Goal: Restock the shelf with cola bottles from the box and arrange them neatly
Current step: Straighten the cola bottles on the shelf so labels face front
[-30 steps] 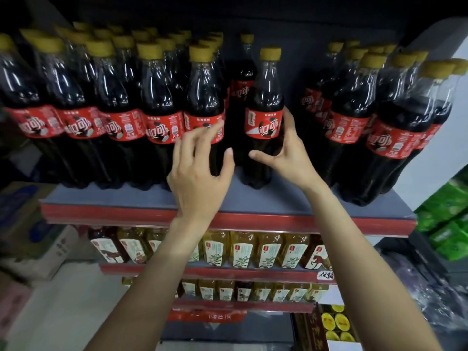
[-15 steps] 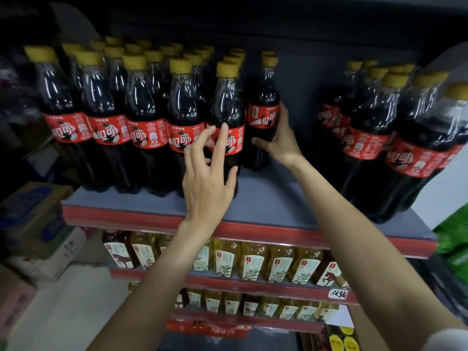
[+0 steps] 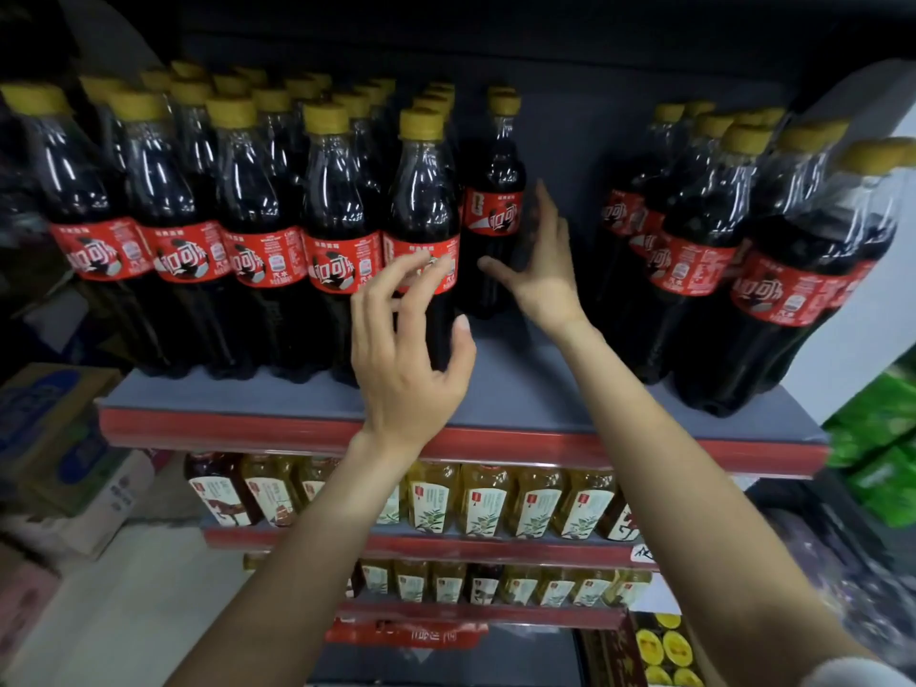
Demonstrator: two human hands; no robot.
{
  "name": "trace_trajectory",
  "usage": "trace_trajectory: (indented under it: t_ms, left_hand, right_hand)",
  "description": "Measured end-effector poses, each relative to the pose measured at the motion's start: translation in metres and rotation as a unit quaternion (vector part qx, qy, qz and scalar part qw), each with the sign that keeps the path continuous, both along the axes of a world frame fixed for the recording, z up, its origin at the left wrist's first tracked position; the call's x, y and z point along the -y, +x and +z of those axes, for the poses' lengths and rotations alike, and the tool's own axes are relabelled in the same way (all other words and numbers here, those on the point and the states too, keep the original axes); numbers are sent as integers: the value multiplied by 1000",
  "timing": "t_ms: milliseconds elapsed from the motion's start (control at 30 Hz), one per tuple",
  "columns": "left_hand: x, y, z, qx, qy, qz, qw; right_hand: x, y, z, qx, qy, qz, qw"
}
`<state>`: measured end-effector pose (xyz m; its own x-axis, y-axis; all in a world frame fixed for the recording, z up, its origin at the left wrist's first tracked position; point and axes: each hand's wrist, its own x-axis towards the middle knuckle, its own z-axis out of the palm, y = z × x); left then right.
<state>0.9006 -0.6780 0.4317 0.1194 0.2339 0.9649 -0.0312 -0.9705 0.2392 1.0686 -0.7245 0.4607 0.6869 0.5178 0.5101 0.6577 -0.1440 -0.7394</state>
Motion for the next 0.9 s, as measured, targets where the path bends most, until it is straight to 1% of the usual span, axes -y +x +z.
trace_trajectory:
  t_ms: [67,100,133,167,200,267,333,367,400,467,500,533,633,733,833,900]
  left_hand:
    - [13,6,5,25,-11,-91,995]
    - [19,10,7,23,-34,-141,989]
    - [26,17,11,9,-71,-196,978]
    - [32,25,15,-19,-123,-256,959]
    - [38,35,21,-62,-185,-316,929]
    - [48,59,34,-169,-312,-409,841]
    - [56,85,42,-253,-402,-450,756]
    - [60,95,44,-285,-428,-455,727]
    - [64,103,45,-312,-444,-459,704]
    - [72,112,45,-341,-460,-463,677]
    - [75,115,44,-340,-466,-464,673]
    - [77,115,42,-327,-469,-465,676]
    - [74,107,28,-247,-461,-450,724]
    - [62,89,11,-170,-456,-418,767]
    - [49,77,1,-124,-450,-374,801]
    - [41,73,0,-106,-456,-344,814]
  right_hand:
    - [29,-19,-1,72,53,-27,996]
    - [45,-29,-3,110,82,-51,989]
    - [62,-39,-6,144,116,-81,979]
    - [77,-46,-11,171,153,-118,966]
    - [90,-50,-17,193,179,-161,951]
    - [108,-49,-31,195,184,-248,931]
    - [115,-42,-40,135,136,-271,943]
    - [116,-39,-43,100,104,-261,955]
    - [117,-37,-44,70,78,-243,964]
    - [119,-33,-44,52,54,-220,973]
    - [121,-31,-44,57,54,-215,973]
    - [123,-29,-43,63,55,-207,975]
    - [124,-24,-37,73,50,-157,984]
    - [109,-14,-38,39,54,-66,996]
    - [84,-8,-34,10,58,9,998]
    - [67,-7,-33,5,54,42,998]
